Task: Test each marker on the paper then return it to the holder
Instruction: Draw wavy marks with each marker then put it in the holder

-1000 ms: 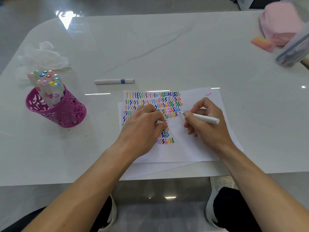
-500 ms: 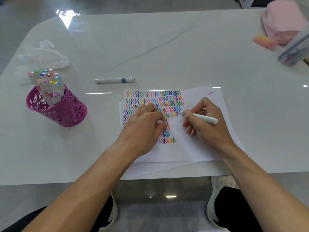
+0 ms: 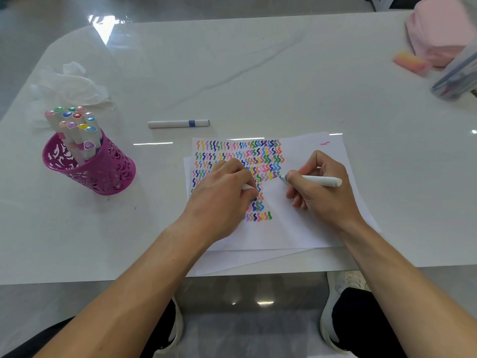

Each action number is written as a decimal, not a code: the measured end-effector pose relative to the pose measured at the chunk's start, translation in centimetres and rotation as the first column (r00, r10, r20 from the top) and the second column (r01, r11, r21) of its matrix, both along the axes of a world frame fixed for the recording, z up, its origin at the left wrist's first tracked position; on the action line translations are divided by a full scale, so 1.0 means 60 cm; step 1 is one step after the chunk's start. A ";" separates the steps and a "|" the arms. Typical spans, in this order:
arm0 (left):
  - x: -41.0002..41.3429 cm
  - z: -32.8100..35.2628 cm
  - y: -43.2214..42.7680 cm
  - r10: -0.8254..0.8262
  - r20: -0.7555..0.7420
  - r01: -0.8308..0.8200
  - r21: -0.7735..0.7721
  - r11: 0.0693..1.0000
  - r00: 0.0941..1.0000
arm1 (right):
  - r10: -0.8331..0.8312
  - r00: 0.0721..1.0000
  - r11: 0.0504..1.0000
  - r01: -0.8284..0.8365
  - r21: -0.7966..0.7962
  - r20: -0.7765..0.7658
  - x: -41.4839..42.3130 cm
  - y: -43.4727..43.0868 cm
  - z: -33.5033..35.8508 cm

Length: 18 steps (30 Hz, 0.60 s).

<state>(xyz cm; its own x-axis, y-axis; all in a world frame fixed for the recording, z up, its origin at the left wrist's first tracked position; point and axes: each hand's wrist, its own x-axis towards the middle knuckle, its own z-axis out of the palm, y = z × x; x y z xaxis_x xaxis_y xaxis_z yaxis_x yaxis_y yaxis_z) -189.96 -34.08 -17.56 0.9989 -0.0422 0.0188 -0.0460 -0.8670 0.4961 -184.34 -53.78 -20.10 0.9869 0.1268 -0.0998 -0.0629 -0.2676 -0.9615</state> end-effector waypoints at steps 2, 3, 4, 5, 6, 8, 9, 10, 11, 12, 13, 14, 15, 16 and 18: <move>0.000 0.001 0.000 -0.002 0.003 0.002 0.000 1.000 1.000 | 0.019 1.000 1.000 -0.019 0.001 0.000 0.000 0.001 0.001; -0.001 0.002 0.000 -0.004 0.006 0.004 0.000 1.000 1.000 | 0.026 1.000 1.000 -0.026 0.011 0.000 0.000 0.001 0.001; -0.001 0.003 0.001 -0.006 0.007 0.006 0.000 1.000 1.000 | 0.030 1.000 0.999 -0.030 0.030 0.001 0.000 0.001 0.002; -0.001 0.004 0.001 -0.008 0.007 0.008 0.000 1.000 1.000 | 0.033 0.999 0.998 -0.033 0.061 0.001 0.001 0.001 0.004; -0.001 0.005 0.002 -0.010 0.008 0.011 -0.002 1.000 1.000 | 0.038 0.999 0.994 -0.038 0.102 0.001 0.002 0.000 0.006; 0.000 0.008 0.006 -0.011 0.015 0.012 -0.023 1.000 1.000 | 0.052 0.999 0.982 -0.051 0.180 -0.003 0.005 -0.004 0.011; 0.001 0.009 0.007 -0.007 0.019 0.008 -0.039 0.999 1.000 | 0.061 0.998 0.978 -0.059 0.201 -0.004 0.005 -0.007 0.014; 0.002 0.011 0.010 0.000 0.025 0.002 -0.055 0.998 1.000 | 0.068 0.998 0.975 -0.067 0.211 -0.002 0.005 -0.008 0.015; 0.004 0.014 0.012 0.009 0.032 -0.006 -0.074 0.997 0.999 | 0.076 0.997 0.973 -0.074 0.218 0.004 0.004 -0.009 0.017; 0.005 0.016 0.013 0.021 0.041 -0.017 -0.099 0.995 0.999 | 0.082 0.997 0.971 -0.082 0.223 0.013 0.003 -0.009 0.019; 0.006 0.019 0.015 0.040 0.051 -0.033 -0.128 0.991 0.998 | 0.085 0.996 0.970 -0.089 0.228 0.026 0.001 -0.008 0.022; 0.008 0.022 0.016 0.065 0.057 -0.056 -0.159 0.986 0.996 | 0.084 0.996 0.969 -0.091 0.231 0.040 0.000 -0.006 0.026; 0.009 0.024 0.016 0.098 0.052 -0.086 -0.192 0.978 0.994 | 0.081 0.996 0.967 -0.090 0.238 0.049 0.000 -0.003 0.030; 0.010 0.025 0.016 0.135 0.032 -0.124 -0.231 0.965 0.990 | 0.079 0.996 0.964 -0.090 0.251 0.051 0.000 -0.001 0.036; 0.011 0.028 0.014 0.210 -0.053 -0.215 -0.345 0.914 0.976 | 0.083 0.996 0.951 -0.088 0.297 0.032 -0.001 0.005 0.045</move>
